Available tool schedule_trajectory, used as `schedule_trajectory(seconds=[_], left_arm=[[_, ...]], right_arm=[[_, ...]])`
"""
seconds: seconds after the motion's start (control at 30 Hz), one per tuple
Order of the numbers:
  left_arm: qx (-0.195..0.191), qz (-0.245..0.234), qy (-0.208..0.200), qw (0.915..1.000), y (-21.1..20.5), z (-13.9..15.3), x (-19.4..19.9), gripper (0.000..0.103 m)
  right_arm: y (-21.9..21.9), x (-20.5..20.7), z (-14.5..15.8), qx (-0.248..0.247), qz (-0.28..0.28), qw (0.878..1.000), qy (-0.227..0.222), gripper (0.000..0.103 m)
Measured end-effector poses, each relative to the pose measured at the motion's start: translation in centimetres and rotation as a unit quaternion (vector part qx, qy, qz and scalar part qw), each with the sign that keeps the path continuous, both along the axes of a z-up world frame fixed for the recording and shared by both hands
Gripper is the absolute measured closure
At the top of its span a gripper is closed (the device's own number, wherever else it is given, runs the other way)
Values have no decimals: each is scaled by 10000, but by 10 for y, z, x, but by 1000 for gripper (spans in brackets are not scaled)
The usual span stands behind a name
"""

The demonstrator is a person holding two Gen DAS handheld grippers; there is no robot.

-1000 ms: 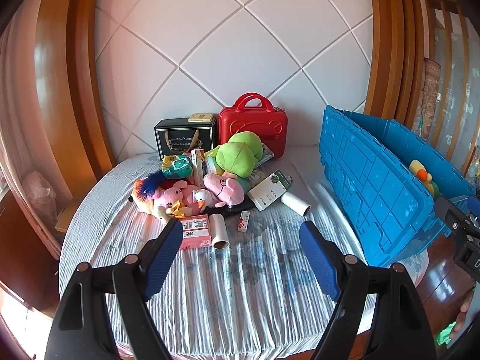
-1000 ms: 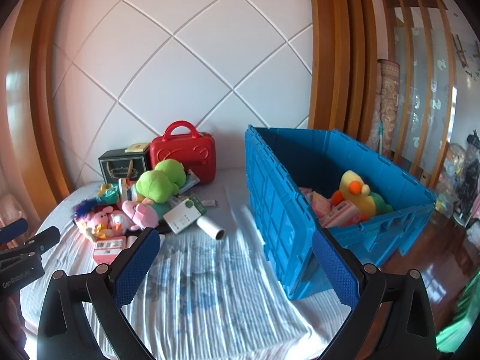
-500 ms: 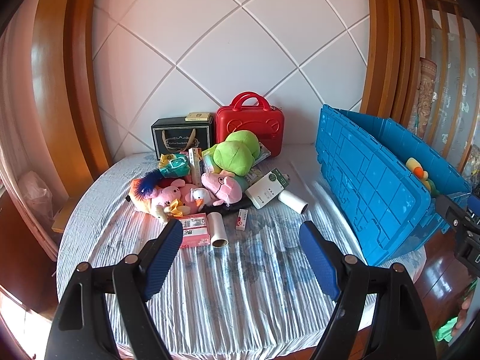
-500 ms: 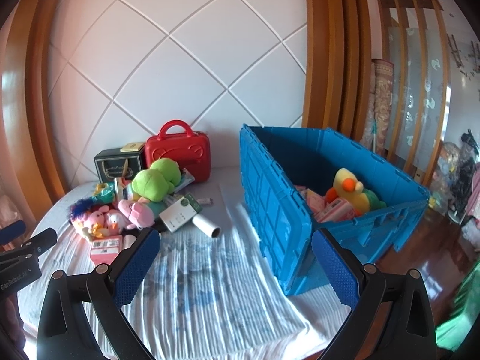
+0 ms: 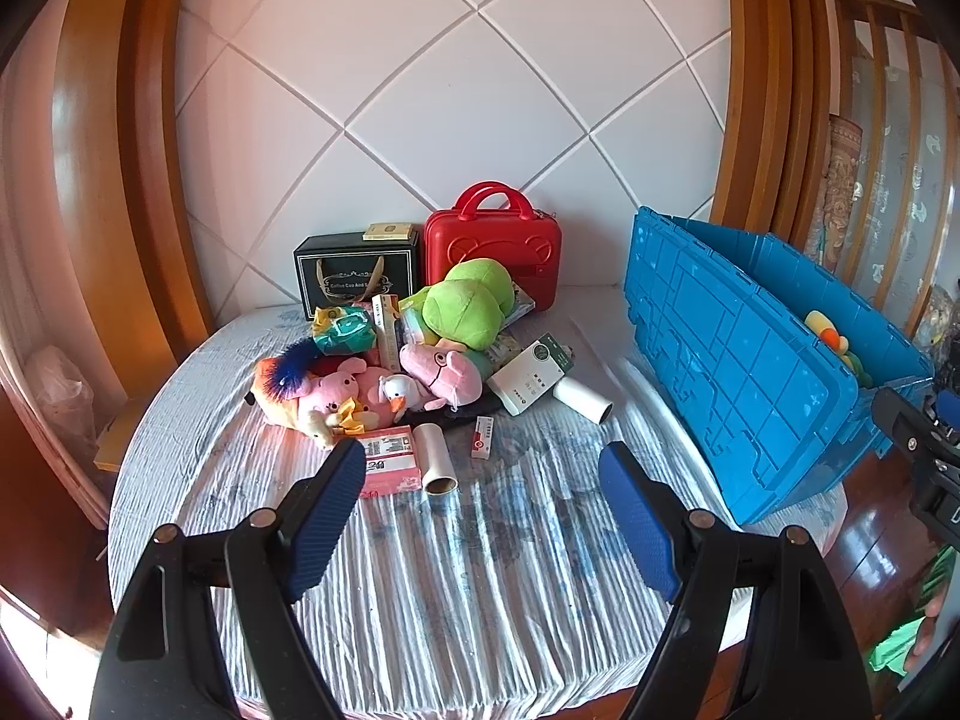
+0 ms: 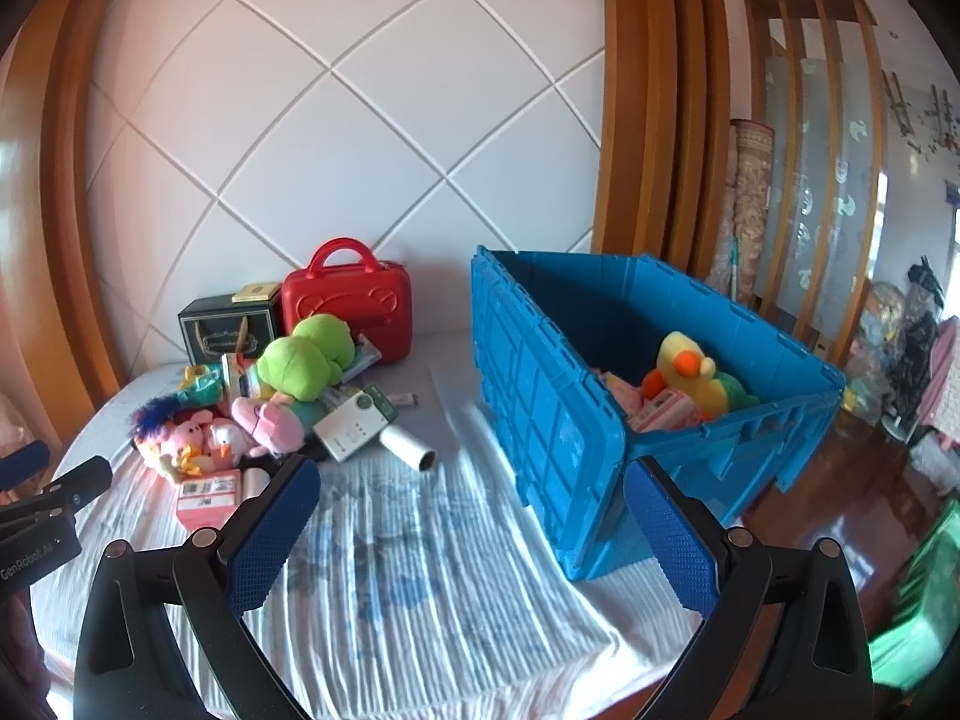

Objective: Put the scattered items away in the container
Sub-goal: 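Move both tools toward the pink tissue pack and white paper roll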

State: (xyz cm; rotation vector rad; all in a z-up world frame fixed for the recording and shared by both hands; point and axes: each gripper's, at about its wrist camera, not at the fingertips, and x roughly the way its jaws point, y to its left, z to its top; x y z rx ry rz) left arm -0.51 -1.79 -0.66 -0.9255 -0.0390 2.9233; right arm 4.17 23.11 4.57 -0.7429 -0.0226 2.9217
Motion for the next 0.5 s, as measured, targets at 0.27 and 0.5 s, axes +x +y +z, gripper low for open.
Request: schedule_trajectory(seconds=[0.27, 0.5], left_arm=[[317, 69, -327, 9989, -41, -34, -26, 23], [257, 515, -1171, 9914, -76, -107, -83, 23]], right_arm=[[-31, -10, -19, 41, 114, 9998, -133, 0], [-44, -77, -67, -32, 455, 9959, -783, 0]])
